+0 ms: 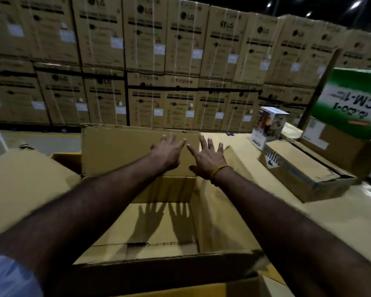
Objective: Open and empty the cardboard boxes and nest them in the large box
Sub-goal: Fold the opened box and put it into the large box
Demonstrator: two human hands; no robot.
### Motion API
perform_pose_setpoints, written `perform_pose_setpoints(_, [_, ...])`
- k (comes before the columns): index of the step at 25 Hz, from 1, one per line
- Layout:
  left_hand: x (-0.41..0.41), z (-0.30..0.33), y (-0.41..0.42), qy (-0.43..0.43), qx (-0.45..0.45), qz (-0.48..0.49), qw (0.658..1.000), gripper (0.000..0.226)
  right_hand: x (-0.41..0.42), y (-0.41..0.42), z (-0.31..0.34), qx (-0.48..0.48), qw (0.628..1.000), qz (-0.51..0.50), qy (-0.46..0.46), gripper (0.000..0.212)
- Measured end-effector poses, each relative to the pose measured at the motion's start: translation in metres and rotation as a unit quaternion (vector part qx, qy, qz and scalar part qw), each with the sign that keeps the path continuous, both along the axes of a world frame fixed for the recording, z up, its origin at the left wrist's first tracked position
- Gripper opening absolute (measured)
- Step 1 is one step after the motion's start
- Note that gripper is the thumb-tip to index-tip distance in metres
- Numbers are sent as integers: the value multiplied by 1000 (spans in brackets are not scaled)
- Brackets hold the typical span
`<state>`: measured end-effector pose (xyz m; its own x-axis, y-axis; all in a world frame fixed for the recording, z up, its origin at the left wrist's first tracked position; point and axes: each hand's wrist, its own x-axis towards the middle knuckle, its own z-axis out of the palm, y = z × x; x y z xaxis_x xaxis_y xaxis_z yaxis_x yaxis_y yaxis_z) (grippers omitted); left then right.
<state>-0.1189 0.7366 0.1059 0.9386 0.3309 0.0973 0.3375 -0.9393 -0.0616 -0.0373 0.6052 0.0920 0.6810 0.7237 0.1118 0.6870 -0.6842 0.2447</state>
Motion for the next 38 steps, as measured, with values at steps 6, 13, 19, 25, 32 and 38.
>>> perform_pose_setpoints(6, [40, 6, -107, -40, 39, -76, 996, 78, 28, -122, 6, 87, 995, -47, -11, 70])
perform_pose_setpoints(13, [100, 13, -284, -83, 68, -121, 987, 75, 70, -297, -8, 167, 982, -80, -45, 60])
perform_pose_setpoints(19, [145, -25, -438, -73, 26, -139, 987, 74, 103, -447, -36, 202, 971, -130, 3, 63])
perform_pose_setpoints(25, [183, -81, -518, -44, -29, -138, 989, 75, 136, -545, -74, 202, 959, -196, 46, 65])
perform_pose_setpoints(32, [258, -116, -554, -66, -80, -132, 986, 68, 205, -605, -100, 208, 953, -213, 55, 60])
perform_pose_setpoints(38, [352, -146, -557, -70, -138, -117, 981, 68, 289, -613, -123, 178, 957, -220, 63, 57])
